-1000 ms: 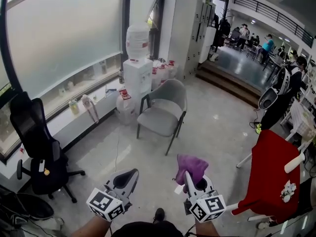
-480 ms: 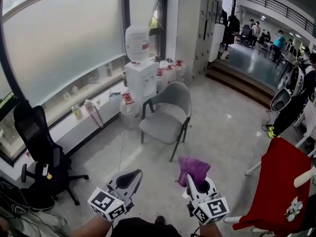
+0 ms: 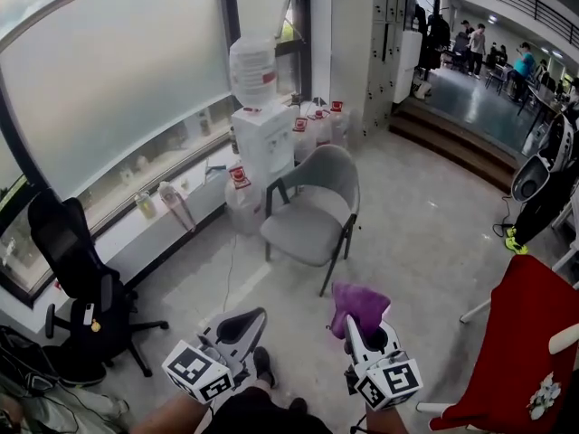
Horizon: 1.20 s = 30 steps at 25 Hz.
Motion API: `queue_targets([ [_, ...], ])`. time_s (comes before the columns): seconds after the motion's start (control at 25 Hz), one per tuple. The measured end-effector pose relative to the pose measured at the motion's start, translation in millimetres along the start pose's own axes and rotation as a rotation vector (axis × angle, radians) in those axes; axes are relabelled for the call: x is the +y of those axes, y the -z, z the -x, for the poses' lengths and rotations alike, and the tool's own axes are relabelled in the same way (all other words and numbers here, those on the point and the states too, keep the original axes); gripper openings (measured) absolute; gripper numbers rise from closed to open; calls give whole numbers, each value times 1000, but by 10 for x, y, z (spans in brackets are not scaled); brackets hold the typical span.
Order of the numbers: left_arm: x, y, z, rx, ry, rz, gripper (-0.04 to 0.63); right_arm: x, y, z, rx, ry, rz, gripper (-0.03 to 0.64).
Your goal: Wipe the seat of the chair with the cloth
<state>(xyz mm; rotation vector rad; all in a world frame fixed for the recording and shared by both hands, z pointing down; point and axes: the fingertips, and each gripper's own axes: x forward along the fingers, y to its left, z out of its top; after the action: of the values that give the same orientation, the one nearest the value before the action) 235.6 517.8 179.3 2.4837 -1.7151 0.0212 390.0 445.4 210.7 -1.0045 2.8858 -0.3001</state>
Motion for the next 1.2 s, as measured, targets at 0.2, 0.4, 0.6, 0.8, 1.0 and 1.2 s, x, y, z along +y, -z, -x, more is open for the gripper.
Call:
queue_targets([
  [0.2,365,-10,-256,-7,-4,46,8,-78,-30,-373,15,2,-34,63],
  [0.4,783,-104,-523,-38,17,48,6,-135,-142,-779,11,27,8,63],
  [0.6,1292,-224,-736,-54,17,57,6,-146,-280,-1274,2,31,26,63],
  [0.8,1877,-347,-886,-60,-4,45,6,-100,-386,-1819,-10,47,18,63],
  [1.0,2406,-360,-975,-65,0,57,6,-114,-349,-2319,5,74,37,63],
  [1.2,2757,-365,-1077,-67,17,53,8,-96,-367,-2635,14,98,36,63],
])
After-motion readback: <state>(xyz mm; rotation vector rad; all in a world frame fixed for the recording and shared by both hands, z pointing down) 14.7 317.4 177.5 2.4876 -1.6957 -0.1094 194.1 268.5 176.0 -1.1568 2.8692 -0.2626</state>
